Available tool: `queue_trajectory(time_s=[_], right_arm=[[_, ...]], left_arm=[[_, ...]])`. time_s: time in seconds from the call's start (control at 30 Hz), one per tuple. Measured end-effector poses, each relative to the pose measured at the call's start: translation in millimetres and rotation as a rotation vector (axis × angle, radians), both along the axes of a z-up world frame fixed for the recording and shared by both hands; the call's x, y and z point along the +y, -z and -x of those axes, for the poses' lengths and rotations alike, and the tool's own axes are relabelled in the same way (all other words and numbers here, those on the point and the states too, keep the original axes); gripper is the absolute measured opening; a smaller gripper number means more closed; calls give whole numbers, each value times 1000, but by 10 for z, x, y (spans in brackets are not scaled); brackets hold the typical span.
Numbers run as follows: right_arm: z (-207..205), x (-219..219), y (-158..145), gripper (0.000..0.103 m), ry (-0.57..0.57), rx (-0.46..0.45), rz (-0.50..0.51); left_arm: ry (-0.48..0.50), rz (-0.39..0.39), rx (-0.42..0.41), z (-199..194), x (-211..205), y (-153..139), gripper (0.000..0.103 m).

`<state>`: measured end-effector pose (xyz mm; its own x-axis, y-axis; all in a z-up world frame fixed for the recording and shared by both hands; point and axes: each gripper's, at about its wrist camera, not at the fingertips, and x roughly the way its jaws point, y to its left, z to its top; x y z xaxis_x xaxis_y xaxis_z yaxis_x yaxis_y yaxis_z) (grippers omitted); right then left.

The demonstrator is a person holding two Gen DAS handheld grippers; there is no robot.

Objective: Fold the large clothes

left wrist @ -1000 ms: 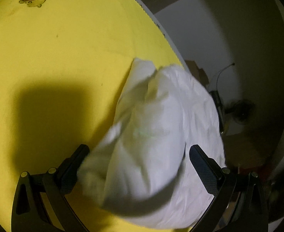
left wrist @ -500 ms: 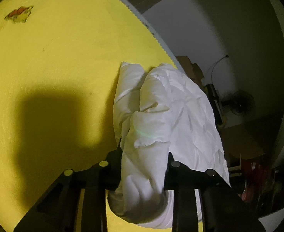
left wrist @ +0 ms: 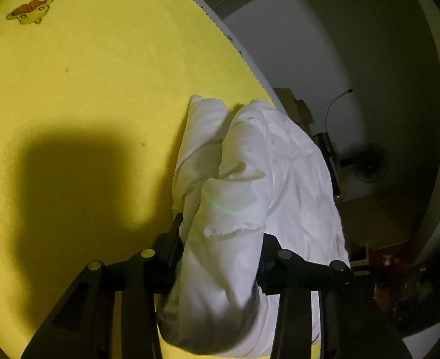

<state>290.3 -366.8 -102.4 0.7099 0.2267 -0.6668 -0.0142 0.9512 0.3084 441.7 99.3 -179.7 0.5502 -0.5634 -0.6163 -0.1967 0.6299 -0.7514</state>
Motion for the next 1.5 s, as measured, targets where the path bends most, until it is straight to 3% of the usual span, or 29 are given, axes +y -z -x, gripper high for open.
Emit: queue_trajectory(time_s=[0.07,0.13,0.23,0.53,0.7,0.73,0.83,0.9,0.93,0.97,1.03,1.1,1.23,1.3,1.37,1.43,1.5], right_arm=[[12,1,2,77,2,2,4],[15,-6,-1,77,7,4,8],[23,-8,-15,77,17,2,11],[-78,35,-35,77,10,4,5],[-610,197,-322,77,7,-83,18],[-858,247,-304,74,-9,-88,-22],[-1455,285,36,19,-17,22,-181],[-1777,264,384,17,40,134,-235],[-1956,300,625,11,41,203,-213],[-1996,309,685,9,41,203,-196],[-1960,336,618,14,18,213,-168],[-1776,251,456,14,4,195,-209],[-1039,-16,56,49,24,53,-160],[-927,27,146,49,-2,84,-144],[-994,185,445,46,-84,175,-176],[-1082,451,661,46,-124,161,-11],[-1077,593,652,48,-135,158,67]], left_arm=[[17,-5,-18,-33,-4,-33,36],[51,-21,-46,-61,-30,-90,22],[80,-38,-66,-64,-58,-127,15],[144,-206,-237,140,-264,-686,13],[150,-243,-257,130,-349,-829,13],[144,-245,-249,128,-344,-813,13],[136,-243,-240,239,-261,-769,13],[132,-248,-243,267,-287,-791,13],[135,-258,-252,278,-298,-821,13],[141,-269,-265,295,-324,-872,13],[150,-287,-289,320,-405,-985,13],[156,-298,-316,345,-452,-1083,13],[162,-303,-360,406,-595,-1307,13],[165,-306,-375,421,-673,-1394,13],[168,-304,-386,436,-744,-1443,13],[166,-312,-389,470,-802,-1452,13],[155,-319,-393,514,-839,-1485,13]])
